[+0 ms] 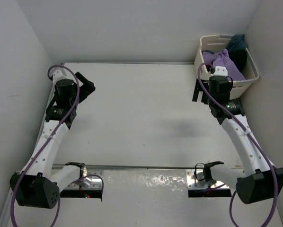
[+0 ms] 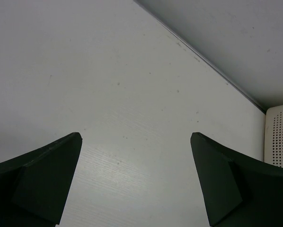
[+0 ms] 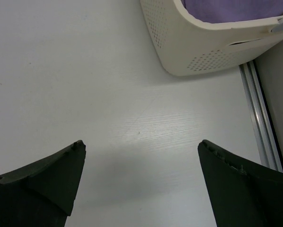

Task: Fold and stack the t-shirts
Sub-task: Grab crumpled tshirt from bin with the right arm

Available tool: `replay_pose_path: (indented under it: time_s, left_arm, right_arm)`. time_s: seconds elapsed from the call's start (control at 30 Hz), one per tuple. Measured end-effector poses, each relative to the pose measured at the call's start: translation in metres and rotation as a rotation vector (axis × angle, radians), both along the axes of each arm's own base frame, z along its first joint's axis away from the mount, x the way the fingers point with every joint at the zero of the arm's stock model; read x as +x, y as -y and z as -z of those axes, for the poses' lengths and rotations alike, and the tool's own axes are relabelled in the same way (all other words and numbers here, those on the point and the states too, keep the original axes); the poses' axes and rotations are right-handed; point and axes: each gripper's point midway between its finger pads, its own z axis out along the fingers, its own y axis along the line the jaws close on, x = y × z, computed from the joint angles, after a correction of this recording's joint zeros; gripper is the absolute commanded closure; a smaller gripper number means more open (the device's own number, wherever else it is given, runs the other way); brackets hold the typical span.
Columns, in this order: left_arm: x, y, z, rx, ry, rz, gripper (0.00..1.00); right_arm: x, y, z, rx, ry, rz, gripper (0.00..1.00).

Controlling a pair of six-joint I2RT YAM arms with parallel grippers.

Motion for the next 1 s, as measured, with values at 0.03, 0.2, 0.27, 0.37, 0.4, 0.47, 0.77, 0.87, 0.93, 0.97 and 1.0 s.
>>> replay_pose_path:
  time_s: [0.03, 0.2, 0.27, 0.37, 0.4, 0.47, 0.77, 0.87, 0.93, 0.97, 1.0]
  left_arm:
    - [-0.001, 0.0, -0.001, 0.0, 0.003, 0.0, 0.0]
    - [-0.002, 0.0, -0.003, -0.001, 0.01, 0.001, 0.0]
    - [-0.002, 0.0, -0.004, -0.001, 0.011, 0.002, 0.0]
    - [-0.002, 0.0, -0.004, -0.002, 0.011, 0.002, 0.0]
    - [-0.002, 0.0, -0.004, -0.001, 0.012, 0.001, 0.0]
    - [-0.003, 0.0, -0.004, -0.002, 0.013, 0.003, 0.0]
    - [-0.002, 0.002, 0.007, -0.002, -0.01, 0.01, 0.0]
    - [0.002, 0.002, 0.012, 0.005, -0.024, 0.013, 0.0]
    - [0.006, 0.002, 0.019, 0.014, -0.043, 0.015, 0.0]
    - [0.008, 0.002, 0.021, 0.017, -0.051, 0.016, 0.0]
    - [0.01, 0.001, 0.024, 0.021, -0.059, 0.017, 0.0]
  right_arm:
    - [-0.001, 0.001, -0.002, -0.002, 0.006, 0.0, 0.01]
    - [-0.003, 0.001, -0.008, -0.005, 0.023, -0.003, 0.01]
    - [-0.003, 0.001, -0.007, -0.006, 0.022, -0.004, 0.01]
    - [-0.003, 0.001, -0.006, -0.009, 0.019, -0.007, 0.01]
    - [-0.003, 0.001, -0.006, -0.009, 0.018, -0.007, 0.01]
    - [-0.003, 0.001, -0.005, -0.009, 0.019, -0.01, 0.01]
    - [0.032, 0.013, -0.002, -0.037, -0.037, 0.056, 0.01]
    - [0.071, 0.031, -0.018, -0.025, -0.017, 0.121, 0.01]
    - [0.096, 0.044, -0.029, -0.02, 0.008, 0.17, 0.01]
    - [0.109, 0.052, -0.034, -0.022, 0.018, 0.197, 0.01]
    - [0.121, 0.058, -0.038, -0.027, 0.03, 0.221, 0.01]
